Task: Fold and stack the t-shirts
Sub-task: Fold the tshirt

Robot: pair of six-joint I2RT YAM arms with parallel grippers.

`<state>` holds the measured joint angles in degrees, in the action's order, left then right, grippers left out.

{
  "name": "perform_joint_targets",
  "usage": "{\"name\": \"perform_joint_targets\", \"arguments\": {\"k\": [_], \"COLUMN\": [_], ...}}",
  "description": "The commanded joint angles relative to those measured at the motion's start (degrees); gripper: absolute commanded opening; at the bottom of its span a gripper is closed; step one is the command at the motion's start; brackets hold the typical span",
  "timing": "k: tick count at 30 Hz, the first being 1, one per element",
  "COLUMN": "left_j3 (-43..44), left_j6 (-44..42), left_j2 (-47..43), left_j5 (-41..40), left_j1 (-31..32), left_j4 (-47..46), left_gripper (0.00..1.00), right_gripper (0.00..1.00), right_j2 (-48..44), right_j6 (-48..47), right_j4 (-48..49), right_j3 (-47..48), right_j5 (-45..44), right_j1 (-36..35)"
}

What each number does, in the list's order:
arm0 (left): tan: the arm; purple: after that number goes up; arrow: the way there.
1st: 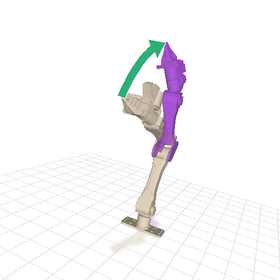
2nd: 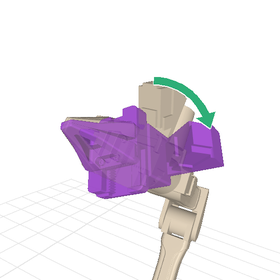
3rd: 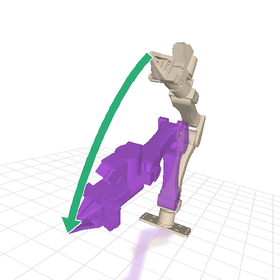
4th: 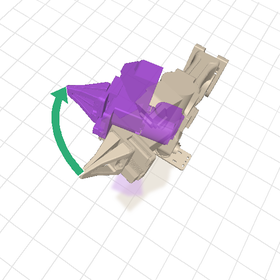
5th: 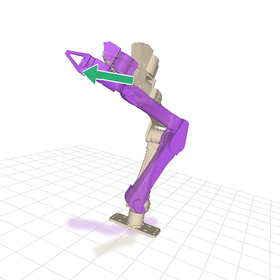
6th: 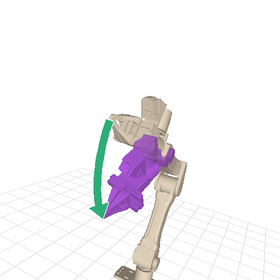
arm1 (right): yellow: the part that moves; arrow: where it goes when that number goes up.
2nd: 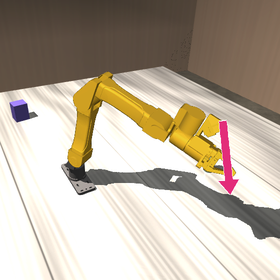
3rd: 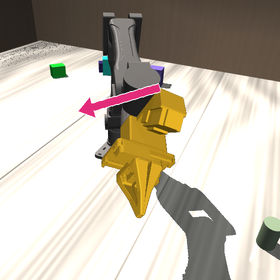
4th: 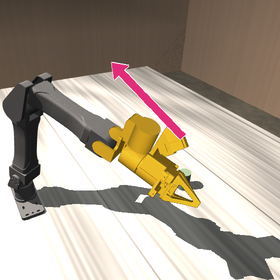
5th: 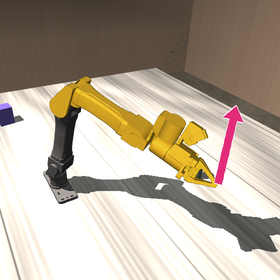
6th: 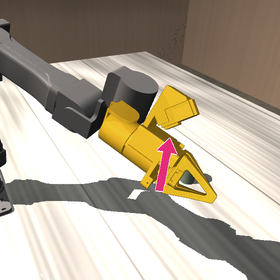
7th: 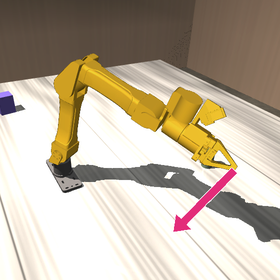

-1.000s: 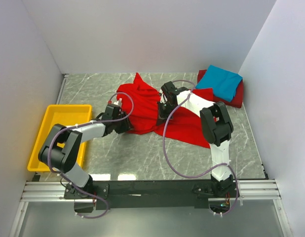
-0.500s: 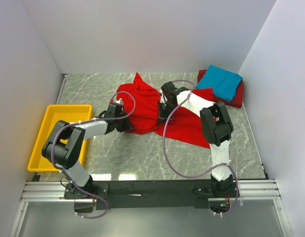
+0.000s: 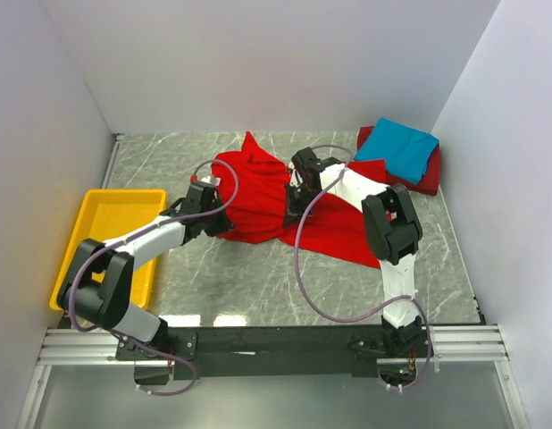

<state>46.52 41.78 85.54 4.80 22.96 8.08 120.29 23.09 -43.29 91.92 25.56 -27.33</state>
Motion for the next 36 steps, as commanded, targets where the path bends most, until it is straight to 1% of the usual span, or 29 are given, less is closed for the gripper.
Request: {"name": "perform_joint_targets", "arguments": {"k": [1,2,3,4,5,8,10,11,15,16,18,19,21,22,25,26,28,29,33,36], "left_j3": [3.0,3.2,3.9,4.4,4.7,5.9,6.4,6.6,7.2,7.1,6.7,6.6,5.7,5.3,3.6,3.2,2.0,1.6,0.9,1.3], "left_j6": [1.0,0.9,0.9,0.8,0.7,0.4,0.4,0.4,0.9,1.3,1.6,1.7,2.1,2.3,3.1,3.3,3.8,4.0,4.2,4.0], "left_j2": [-4.0,-4.2,-4.3,-4.2,-4.1,-3.2,-3.1,-3.2,-4.5,-4.8,-5.7,-6.0,-6.9,-7.1,-8.6,-9.0,-10.2,-10.6,-13.2,-14.0], "left_j5": [-1.9,-1.9,-2.3,-2.5,-2.5,-1.8,-0.9,-0.8,0.0,0.3,0.9,1.2,2.0,2.4,3.5,3.8,4.3,4.3,3.9,3.6], "left_j1": [0.2,0.2,0.0,-0.1,-0.3,-1.6,-2.0,-2.1,-2.7,-2.7,-3.0,-3.1,-3.2,-3.3,-3.3,-3.3,-3.4,-3.3,-3.4,-3.3], "left_j4": [2.6,2.9,3.7,4.3,4.8,5.5,5.4,5.5,6.0,6.1,6.0,6.0,5.8,5.5,4.9,4.8,4.5,4.4,5.1,5.8], "left_gripper": [0.0,0.0,0.0,0.0,0.0,0.0,0.0,0.0,0.0,0.0,0.0,0.0,0.0,0.0,0.0,0.0,0.0,0.0,0.0,0.0], "right_gripper": [0.0,0.0,0.04,0.1,0.22,0.4,0.44,0.46,0.48,0.48,0.48,0.48,0.48,0.47,0.47,0.47,0.47,0.47,0.44,0.41], "right_j2": [-4.0,-4.4,-4.9,-5.9,-6.6,-10.2,-14.0,-15.4,-22.6,-25.4,-28.0,-30.0,-31.7,-32.7,-34.1,-34.2,-34.9,-35.2,-36.3,-36.9], "right_j6": [-0.8,-1.1,-1.3,-1.4,-1.5,-1.2,-0.9,-0.9,-0.9,-0.8,-0.5,-0.3,-0.1,0.2,0.6,0.7,1.2,1.6,2.0,2.2], "right_j4": [-0.9,-1.1,-1.4,-2.1,-2.3,-2.7,-2.7,-2.7,-2.7,-2.9,-3.0,-3.0,-2.7,-2.0,-0.8,-0.7,0.0,0.2,1.2,1.3], "right_j3": [0.6,0.6,0.5,0.4,-0.2,-3.2,-5.7,-8.7,-18.3,-20.4,-26.3,-29.7,-32.6,-34.9,-37.9,-38.3,-39.5,-40.0,-41.8,-42.9], "right_j5": [-1.0,-1.2,-1.9,-2.7,-3.3,-5.2,-6.5,-7.3,-9.9,-10.6,-13.7,-14.5,-16.2,-16.4,-17.6,-17.9,-18.9,-19.3,-20.3,-21.6], "right_j1": [0.4,0.4,0.4,0.4,0.6,1.8,4.0,4.9,11.0,13.9,17.5,21.1,24.7,28.7,33.6,36.7,39.5,42.2,47.2,48.0]}}
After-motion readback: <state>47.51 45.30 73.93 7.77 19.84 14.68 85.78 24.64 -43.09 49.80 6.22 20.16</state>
